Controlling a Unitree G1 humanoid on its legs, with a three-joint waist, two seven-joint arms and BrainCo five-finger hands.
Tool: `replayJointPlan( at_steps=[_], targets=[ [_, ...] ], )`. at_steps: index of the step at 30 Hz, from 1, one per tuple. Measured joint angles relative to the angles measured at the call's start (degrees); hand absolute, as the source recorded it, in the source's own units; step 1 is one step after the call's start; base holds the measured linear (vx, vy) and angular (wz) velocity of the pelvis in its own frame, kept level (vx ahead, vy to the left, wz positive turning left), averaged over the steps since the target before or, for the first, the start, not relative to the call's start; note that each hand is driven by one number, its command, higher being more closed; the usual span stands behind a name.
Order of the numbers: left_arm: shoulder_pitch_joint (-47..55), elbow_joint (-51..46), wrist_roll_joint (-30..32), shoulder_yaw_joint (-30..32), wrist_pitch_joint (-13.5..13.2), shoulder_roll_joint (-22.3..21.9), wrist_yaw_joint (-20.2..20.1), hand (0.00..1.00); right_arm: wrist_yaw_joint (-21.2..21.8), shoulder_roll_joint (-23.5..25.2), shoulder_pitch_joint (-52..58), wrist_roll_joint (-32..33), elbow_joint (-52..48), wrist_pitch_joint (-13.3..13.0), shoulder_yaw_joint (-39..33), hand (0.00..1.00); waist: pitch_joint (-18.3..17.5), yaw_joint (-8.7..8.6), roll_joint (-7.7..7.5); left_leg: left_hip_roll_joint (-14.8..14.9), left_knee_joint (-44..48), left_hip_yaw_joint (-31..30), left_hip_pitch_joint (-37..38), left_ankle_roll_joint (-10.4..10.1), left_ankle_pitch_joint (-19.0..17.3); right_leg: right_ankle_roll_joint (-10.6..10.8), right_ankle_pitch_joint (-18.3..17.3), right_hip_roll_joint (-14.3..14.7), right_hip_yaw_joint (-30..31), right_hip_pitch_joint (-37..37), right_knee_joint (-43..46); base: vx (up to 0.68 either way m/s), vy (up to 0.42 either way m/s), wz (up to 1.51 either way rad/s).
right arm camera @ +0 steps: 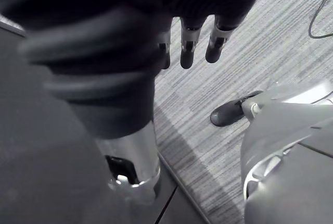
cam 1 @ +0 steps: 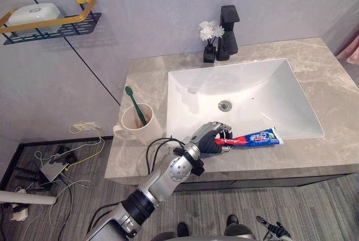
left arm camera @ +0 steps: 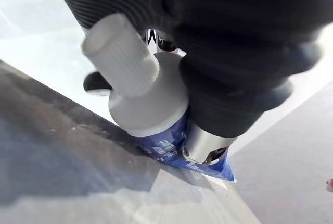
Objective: Organize washtable
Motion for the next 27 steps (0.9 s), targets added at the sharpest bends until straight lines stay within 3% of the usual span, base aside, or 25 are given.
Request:
replayJointPlan(
  at_steps=[9,10,15,19,24,27],
  targets=[
    [0.61,-8.01,-1.96,2.66,1.77,3.51,-0.16,1.00,-0.33,0.11,1.37,4.29,-2.22,-0.29,-0.62,0.00,-0.41,0.61,0.25,0.38,0.16,1.96,-1.73,0.14,0.08,-0.45,0.43,0.29,2.10,-2.33,0.27,0.00,-0.002,-0.11],
    [0.58,-12.29,-3.10,4.98,1.82,3.45,1.75,1.00,-0.66,0.19,2.42,6.16,-3.19,-0.52,-1.94,0.00,-0.55,1.48,0.00,0.30,0.24,2.31,-2.13,0.81,0.53,-0.56,0.67,0.27,2.85,-2.92,0.28,0.00,-0.010,-0.20],
    [1.45,-25.85,-7.64,11.14,1.31,3.24,6.32,1.00,-2.21,1.36,5.66,9.21,-8.33,-2.02,-6.50,0.00,-2.08,1.67,-0.87,-0.06,1.00,2.56,-2.00,1.03,0.72,-0.58,0.68,-0.10,4.02,-2.94,0.31,-0.01,-0.013,-0.14],
    [4.67,-31.42,-11.33,13.91,-0.42,1.37,8.80,1.00,-2.85,2.89,7.77,10.19,-13.66,-3.03,-9.45,0.00,-4.44,2.10,-1.60,-0.07,1.00,3.69,-1.22,1.03,0.72,-0.65,0.73,-0.23,5.27,-2.87,0.31,-0.02,-0.005,-0.16],
    [9.26,-35.98,-14.90,17.50,-0.69,-0.14,10.17,1.00,-5.18,6.44,8.98,10.00,-28.54,-3.54,-10.11,0.00,-4.64,2.23,-1.90,0.94,0.91,4.81,-0.73,1.96,-0.31,-1.12,1.47,0.85,6.31,-3.01,0.30,-0.10,-0.018,-0.10],
    [11.02,-38.40,-16.47,19.16,-0.72,-1.70,10.89,1.00,-5.91,7.50,10.91,8.36,-39.79,-4.27,-10.13,0.00,-5.09,3.36,-2.37,1.19,0.93,6.17,-0.33,1.83,-0.46,-1.14,1.60,1.03,7.30,-3.53,0.29,-0.11,-0.018,-0.24]
  ],
)
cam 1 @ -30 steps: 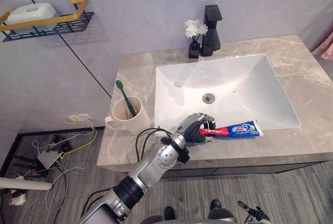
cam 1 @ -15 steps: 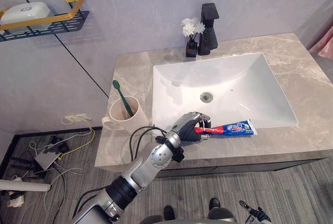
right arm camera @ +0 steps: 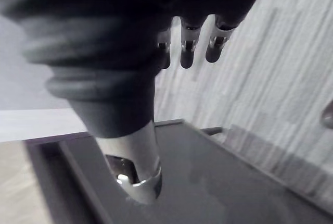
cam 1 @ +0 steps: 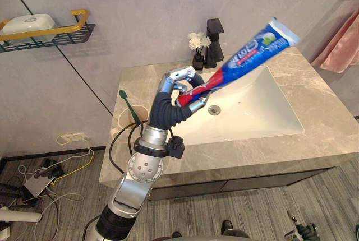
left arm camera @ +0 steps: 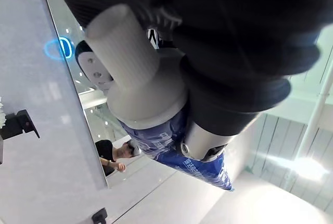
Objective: Organize washtable
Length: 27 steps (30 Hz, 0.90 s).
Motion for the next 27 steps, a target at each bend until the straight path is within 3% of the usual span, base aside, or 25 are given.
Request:
replayJointPlan(
  at_steps=[9,17,22,27],
  targets=[
    [3.36,-3.02,-0.49,3.32,-0.43,-2.25,0.57,1.00,-1.87,2.22,1.17,-2.11,-20.53,-1.46,-3.40,0.00,-2.81,-0.15,-0.28,0.80,-0.06,2.26,0.60,-0.58,-0.36,-0.15,0.36,0.95,1.88,-0.37,0.02,0.00,-0.016,-0.12],
    [4.76,-5.60,-1.16,5.87,-0.42,-1.86,-1.71,1.00,-1.65,1.29,-0.42,-2.75,-35.66,-5.06,-7.14,0.00,-3.04,-0.23,-0.81,1.28,0.16,3.70,1.18,-0.88,-1.24,-0.35,0.50,1.61,4.22,-0.65,0.01,-0.02,-0.015,-0.14],
    [5.35,-7.05,-2.80,7.06,-0.41,-1.05,-3.53,1.00,1.21,-1.71,-2.99,-1.79,-40.90,-7.12,-7.27,0.00,-3.11,-0.22,-0.87,0.98,1.22,3.71,0.42,-0.76,-1.87,-0.35,0.50,1.46,4.37,-1.19,0.02,-0.01,-0.002,-0.03],
    [5.26,-7.49,-4.58,6.60,-0.40,-1.06,-5.91,1.00,7.01,-4.35,-7.07,3.67,-44.86,-9.17,-0.28,0.00,-3.13,-0.07,-0.89,0.79,1.31,2.96,0.11,-0.75,-1.86,-0.34,0.50,1.40,3.79,-0.88,0.03,-0.01,-0.014,0.07]
  ],
)
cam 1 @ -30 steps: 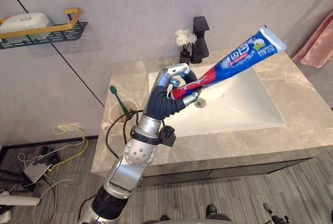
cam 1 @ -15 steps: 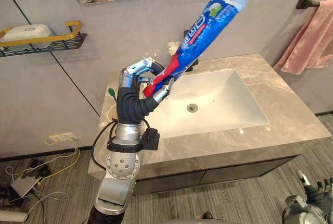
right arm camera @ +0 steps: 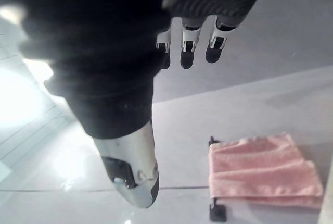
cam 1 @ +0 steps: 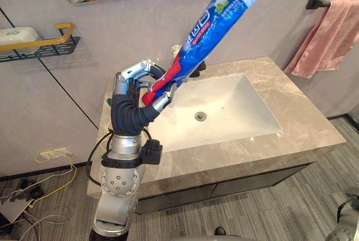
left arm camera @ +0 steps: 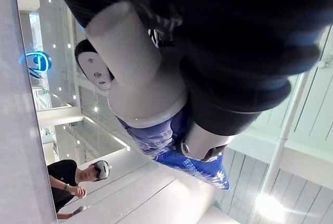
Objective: Organize washtable
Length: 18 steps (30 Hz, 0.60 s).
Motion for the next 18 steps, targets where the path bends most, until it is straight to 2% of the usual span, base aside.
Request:
replayJointPlan(
  at_steps=[2,4,5,9,12,18],
  targets=[
    [-0.07,0.00,-0.94,-1.90,0.01,-0.10,-0.81,1.00,1.86,-0.10,-1.95,2.70,-0.93,-0.59,5.95,0.00,0.01,0.17,-0.03,-0.02,0.20,-0.90,-0.11,0.01,0.00,0.01,-0.01,-0.07,-0.91,0.41,0.00,-0.03,-0.022,0.19],
    [-0.53,0.00,-0.99,-4.42,0.03,-0.08,-0.89,1.00,3.32,-0.01,-3.63,6.17,-0.93,-0.83,12.22,0.00,-0.01,1.07,0.01,-0.06,0.34,-1.15,-0.20,0.02,0.01,0.01,-0.02,-0.15,-1.15,0.53,0.00,-0.05,-0.022,0.13],
    [-1.66,0.01,-1.03,-6.77,0.07,-0.16,-0.93,1.00,4.51,0.22,-4.42,9.44,-1.07,-0.85,17.81,0.00,-0.01,1.64,0.01,-0.08,0.68,-1.89,-0.72,0.04,0.03,0.02,-0.02,-0.32,-1.80,0.55,0.00,-0.05,-0.022,0.20],
    [-2.91,0.21,-1.74,-9.50,0.03,-1.25,-0.89,1.00,6.67,0.66,-6.84,13.21,-2.58,-0.35,31.03,0.00,-0.02,2.44,0.04,-0.31,0.78,-3.72,-1.49,0.34,0.33,0.03,-0.03,-0.75,-3.63,0.72,0.00,-0.03,-0.018,0.24],
    [-2.91,0.61,-2.01,-10.52,0.03,-1.15,-0.74,1.00,7.69,0.80,-7.50,14.04,-3.29,0.24,35.15,0.00,-0.02,3.33,-0.01,-0.44,0.75,-4.04,-1.48,0.47,0.43,0.03,-0.03,-0.92,-4.12,0.95,-0.01,-0.02,-0.002,0.09],
    [-2.92,4.18,-1.95,-12.43,0.05,-1.16,-0.40,1.00,10.40,0.70,-8.15,17.44,-3.29,3.20,44.02,0.00,-0.04,3.29,-0.08,-1.29,0.09,-4.59,-1.47,1.15,0.97,0.04,-0.03,-1.77,-4.86,1.04,-0.01,-0.02,0.007,0.06]
  ],
)
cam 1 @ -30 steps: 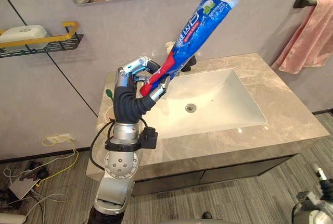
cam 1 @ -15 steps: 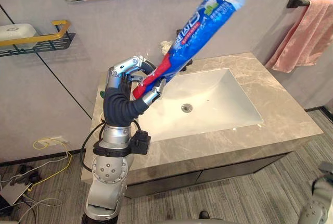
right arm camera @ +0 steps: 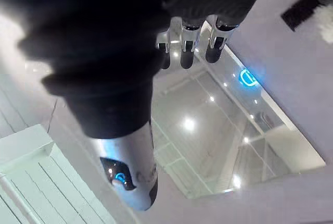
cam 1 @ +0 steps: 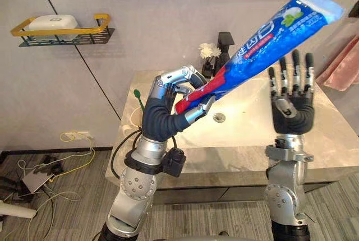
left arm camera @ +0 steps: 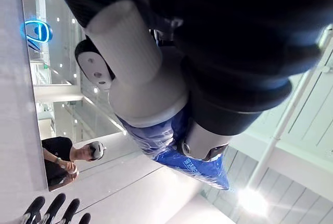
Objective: Organize washtable
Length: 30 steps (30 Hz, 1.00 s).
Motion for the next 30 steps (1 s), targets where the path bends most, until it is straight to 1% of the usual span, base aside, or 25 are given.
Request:
replayJointPlan(
  at_steps=[2,3,5,6,11,16,18,24,30],
  targets=[
    [0.00,1.14,0.10,-0.42,0.03,0.01,0.00,1.00,0.73,-0.03,-0.02,0.57,0.01,0.38,1.87,0.00,-0.08,-0.01,-0.19,-0.14,-0.10,-0.11,0.00,0.08,0.08,0.01,0.01,-0.12,-0.17,0.01,0.00,-0.03,0.003,0.05],
    [0.00,1.99,0.41,-0.42,0.15,0.02,0.12,1.00,1.62,-0.03,-0.17,1.11,0.01,1.20,4.01,0.00,-0.32,-0.01,-0.58,-0.14,-0.10,-0.19,0.00,0.08,0.09,0.01,0.01,-0.12,-0.26,0.04,0.00,-0.03,-0.006,0.03],
    [0.00,2.45,0.63,-0.48,0.16,0.02,0.34,1.00,2.22,-0.14,-0.20,1.25,0.01,1.45,5.53,0.00,-0.51,0.00,-0.90,-0.13,-0.14,-0.28,0.00,0.05,0.12,0.01,0.01,-0.10,-0.32,0.04,0.00,0.00,0.000,0.00],
    [0.00,3.02,1.23,-0.54,0.17,0.01,1.07,1.00,2.56,-0.51,-0.33,1.67,0.01,1.53,7.43,0.00,-0.69,-0.01,-1.19,-0.13,-0.20,-0.46,-0.01,0.04,0.17,0.01,0.01,-0.09,-0.46,0.07,-0.01,-0.02,-0.018,0.04],
    [0.00,3.88,3.26,-0.60,0.29,0.14,2.20,1.00,3.62,-0.44,-2.62,3.82,0.02,2.03,12.18,0.00,-0.85,0.01,-1.45,-0.21,-0.34,-0.65,-0.01,0.05,0.37,0.01,0.01,-0.13,-0.67,0.09,-0.01,-0.03,-0.014,0.03],
    [0.00,6.28,3.65,-0.55,0.26,0.14,2.70,1.00,3.71,-0.46,-4.02,5.60,0.02,2.43,15.75,0.00,-0.89,0.02,-1.51,-0.17,-0.56,-0.64,-0.16,-0.06,0.58,0.00,0.01,-0.08,-0.68,-0.15,-0.01,-0.01,-0.007,0.00],
    [0.01,7.39,4.02,-0.49,0.35,0.13,3.45,1.00,3.63,-0.51,-4.06,5.93,0.39,2.55,16.19,0.00,-0.95,-0.01,-1.61,-0.15,-0.65,-0.62,-0.38,-0.07,0.69,0.00,0.02,-0.05,-0.66,-0.43,-0.01,-0.02,-0.009,0.00],
    [0.40,7.61,5.60,0.29,0.35,0.14,3.76,1.00,3.60,-0.50,-4.51,6.77,0.38,2.47,17.16,0.00,-1.03,-0.09,-1.74,-0.15,-1.54,-0.61,-0.18,-0.05,1.20,-0.01,0.03,-0.01,-0.73,-0.60,-0.01,0.00,0.000,0.00],
    [1.96,7.81,5.61,2.12,-0.83,0.06,3.79,1.00,3.33,-0.49,-4.67,7.98,0.39,2.50,17.58,0.00,-1.16,0.06,-1.94,-0.13,-1.55,-0.60,-0.18,-0.05,1.20,0.00,0.03,0.00,-0.73,-0.60,-0.02,-0.02,-0.009,0.00]
  ],
)
